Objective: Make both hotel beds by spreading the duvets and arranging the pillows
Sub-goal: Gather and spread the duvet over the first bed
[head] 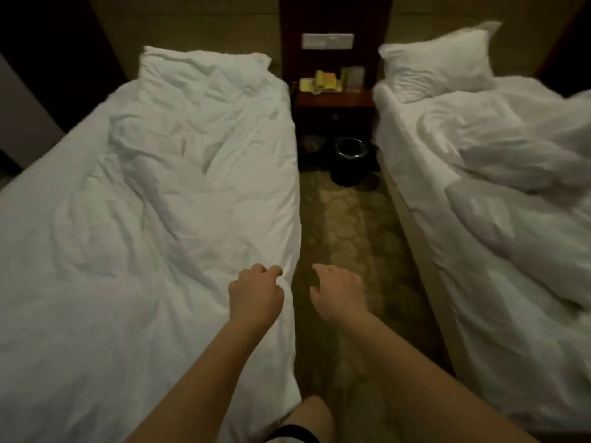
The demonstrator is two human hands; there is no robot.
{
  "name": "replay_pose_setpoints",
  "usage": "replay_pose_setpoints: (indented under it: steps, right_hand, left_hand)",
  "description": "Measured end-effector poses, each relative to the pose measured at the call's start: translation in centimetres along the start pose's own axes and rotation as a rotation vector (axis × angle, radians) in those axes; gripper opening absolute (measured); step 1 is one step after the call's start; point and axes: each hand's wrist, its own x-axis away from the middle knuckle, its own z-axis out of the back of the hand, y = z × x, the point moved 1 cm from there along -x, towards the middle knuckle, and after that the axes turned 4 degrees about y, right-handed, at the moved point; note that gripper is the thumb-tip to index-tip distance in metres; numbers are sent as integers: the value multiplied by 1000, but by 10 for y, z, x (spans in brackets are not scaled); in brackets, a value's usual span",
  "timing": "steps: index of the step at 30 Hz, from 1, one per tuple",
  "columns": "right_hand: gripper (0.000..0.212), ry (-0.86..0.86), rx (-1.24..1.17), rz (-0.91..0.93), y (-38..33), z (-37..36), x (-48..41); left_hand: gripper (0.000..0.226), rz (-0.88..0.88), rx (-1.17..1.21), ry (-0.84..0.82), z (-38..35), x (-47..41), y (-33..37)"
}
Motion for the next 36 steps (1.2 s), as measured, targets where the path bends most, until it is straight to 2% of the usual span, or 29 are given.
replay_pose_setpoints:
  steps: [5,13,20,26,28,32,36]
  right_hand:
    - [38,83,39,157,20,42,-123]
    - [48,97,68,135,57,117,-336]
    - [42,23,46,199,49,120,-504]
    - [42,-80,69,409,18,119,-669]
    - [40,-42,115,489,12,139,-738]
    - [39,22,163,544,-2,173,-843]
    - [43,-38,145,550,-11,182,-933]
  left_hand:
    - [38,62,32,54,-7,-116,36]
    - [36,56,67,98,6,-331,88]
    - [38,157,16,98,3,-476,70]
    - [40,401,-36,36,-18,-610,39]
    - [41,462,-40,39,-17,-668,40]
    - [41,476,2,73,-8,-756,51]
    - [40,502,26,136,-10,-852,48]
